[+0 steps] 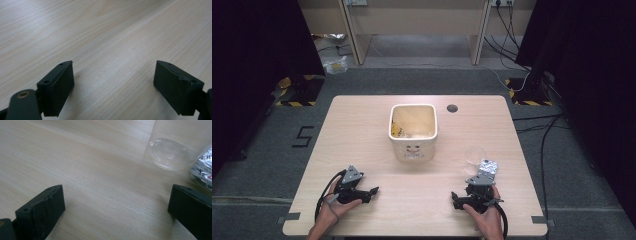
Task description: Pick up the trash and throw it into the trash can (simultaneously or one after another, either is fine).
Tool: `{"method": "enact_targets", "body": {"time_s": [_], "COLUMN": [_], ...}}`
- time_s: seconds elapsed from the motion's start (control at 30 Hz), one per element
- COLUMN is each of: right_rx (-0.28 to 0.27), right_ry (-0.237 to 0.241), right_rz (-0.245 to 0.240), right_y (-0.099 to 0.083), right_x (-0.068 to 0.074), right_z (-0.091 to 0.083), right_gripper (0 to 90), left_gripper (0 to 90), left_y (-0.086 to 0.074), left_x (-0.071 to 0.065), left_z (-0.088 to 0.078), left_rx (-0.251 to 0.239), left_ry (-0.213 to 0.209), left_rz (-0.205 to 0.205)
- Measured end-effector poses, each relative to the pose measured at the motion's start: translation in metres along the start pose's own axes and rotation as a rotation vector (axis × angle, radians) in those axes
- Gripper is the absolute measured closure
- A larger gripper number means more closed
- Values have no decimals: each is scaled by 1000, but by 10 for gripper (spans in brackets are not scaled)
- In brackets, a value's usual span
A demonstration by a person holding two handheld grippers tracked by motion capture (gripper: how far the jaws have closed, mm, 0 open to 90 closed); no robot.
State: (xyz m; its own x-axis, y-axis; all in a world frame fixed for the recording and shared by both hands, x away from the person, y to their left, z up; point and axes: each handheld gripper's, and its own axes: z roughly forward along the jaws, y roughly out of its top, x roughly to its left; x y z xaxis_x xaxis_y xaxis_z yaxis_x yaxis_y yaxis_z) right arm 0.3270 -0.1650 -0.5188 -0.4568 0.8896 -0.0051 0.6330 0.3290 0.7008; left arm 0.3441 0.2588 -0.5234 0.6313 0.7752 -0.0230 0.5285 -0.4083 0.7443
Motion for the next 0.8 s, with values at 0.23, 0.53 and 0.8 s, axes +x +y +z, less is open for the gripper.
{"method": "enact_targets", "body": {"time_s": [0.23, 0.53, 0.8], "right_rx": [-25, -46, -105], "right_ry": [13, 21, 17], "right_rz": [1, -29, -64], "right_y": [-2, 3, 16], "right_x": [-3, -3, -5], "right_z": [-6, -17, -38], "right_gripper": [159, 154, 170], "left_gripper": [157, 157, 157], "left_y": [0, 0, 0], "left_x": [0, 0, 0], "left_z": [0, 0, 0], "left_rx": [0, 0, 0], "left_ry": [0, 0, -1], "left_rz": [0, 0, 0]}}
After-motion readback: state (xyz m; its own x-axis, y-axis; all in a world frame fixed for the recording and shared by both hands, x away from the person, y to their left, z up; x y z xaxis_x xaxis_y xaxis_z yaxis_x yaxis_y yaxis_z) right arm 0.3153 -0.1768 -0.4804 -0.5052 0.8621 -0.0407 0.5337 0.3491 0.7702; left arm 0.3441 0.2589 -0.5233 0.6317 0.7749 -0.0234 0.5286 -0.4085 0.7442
